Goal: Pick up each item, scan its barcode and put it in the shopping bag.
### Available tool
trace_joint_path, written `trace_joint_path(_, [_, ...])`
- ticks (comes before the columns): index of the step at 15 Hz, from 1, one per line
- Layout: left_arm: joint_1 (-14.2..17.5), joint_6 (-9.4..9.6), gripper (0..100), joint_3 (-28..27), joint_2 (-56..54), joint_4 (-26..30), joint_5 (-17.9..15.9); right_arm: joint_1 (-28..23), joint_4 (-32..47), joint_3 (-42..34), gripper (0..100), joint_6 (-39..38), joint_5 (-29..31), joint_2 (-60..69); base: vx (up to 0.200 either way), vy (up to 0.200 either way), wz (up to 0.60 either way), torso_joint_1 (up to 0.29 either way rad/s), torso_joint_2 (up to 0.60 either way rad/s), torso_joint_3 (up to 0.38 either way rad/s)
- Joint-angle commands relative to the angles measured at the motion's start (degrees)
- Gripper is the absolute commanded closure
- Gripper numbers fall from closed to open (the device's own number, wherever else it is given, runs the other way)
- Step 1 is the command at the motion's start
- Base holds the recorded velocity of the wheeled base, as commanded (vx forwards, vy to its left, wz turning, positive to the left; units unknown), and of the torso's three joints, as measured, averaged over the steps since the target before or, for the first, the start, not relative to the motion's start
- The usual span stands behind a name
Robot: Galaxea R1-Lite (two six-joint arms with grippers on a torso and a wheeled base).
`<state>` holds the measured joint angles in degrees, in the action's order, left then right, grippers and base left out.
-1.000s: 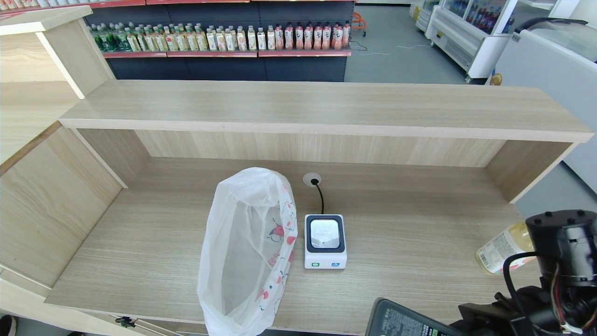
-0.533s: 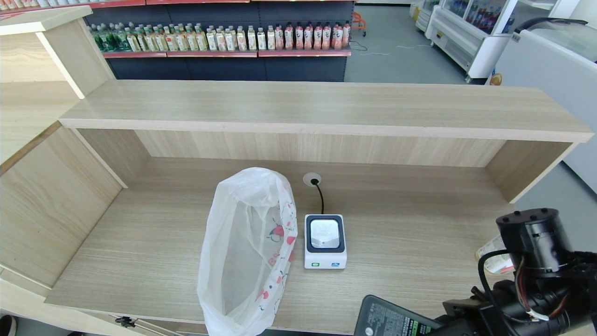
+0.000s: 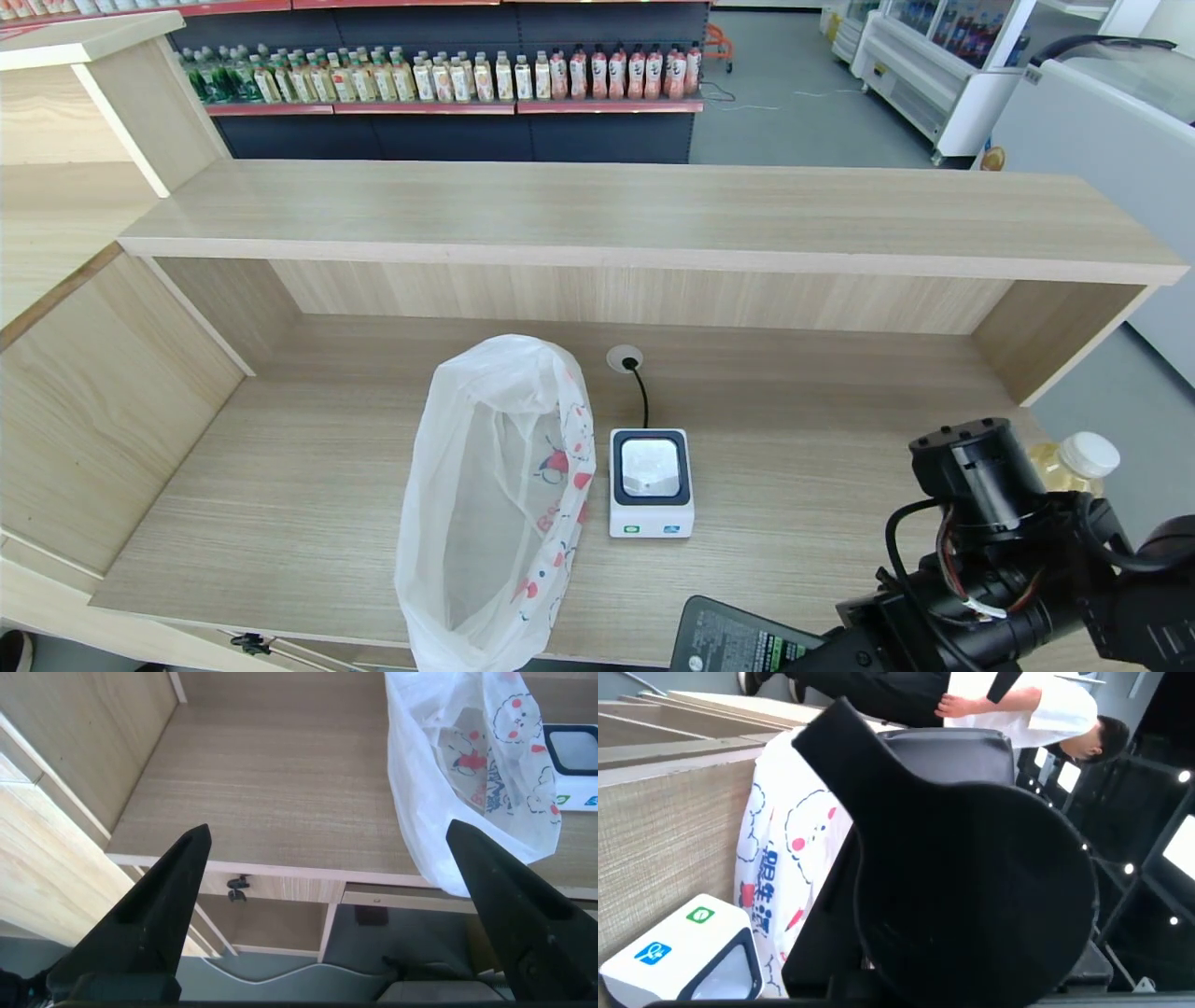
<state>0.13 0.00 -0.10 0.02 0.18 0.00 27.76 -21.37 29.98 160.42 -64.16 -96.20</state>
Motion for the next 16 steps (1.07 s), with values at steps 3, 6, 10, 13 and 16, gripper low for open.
trace_joint_path(3, [0.04,0.0,0,0.01,-0.02,-0.01,0.0,0.02,-0.08,4.83,100,4.58,-0.09,-3.65,0.0,0.0,0.0,0.0,0.0,0.0])
trace_joint_path(6, [0.04,0.0,0,0.01,-0.02,-0.01,0.0,0.1,-0.25,8.08,100,4.38,-0.18,-5.76,0.0,0.0,0.0,0.0,0.0,0.0])
trace_joint_path(10, [0.04,0.0,0,0.01,-0.02,-0.01,0.0,0.1,-0.34,9.31,100,4.55,-0.26,-6.72,0.0,0.0,0.0,0.0,0.0,0.0])
trace_joint_path(13, [-0.05,0.0,0,0.01,-0.02,-0.01,0.0,0.1,-0.34,9.49,100,4.55,-0.44,-7.08,0.0,0.0,0.0,0.0,0.0,0.0])
trace_joint_path(16, [0.04,0.0,0,0.01,-0.02,-0.01,0.0,0.19,-0.34,9.49,100,4.55,-0.79,-7.34,0.0,0.0,0.0,0.0,0.0,0.0])
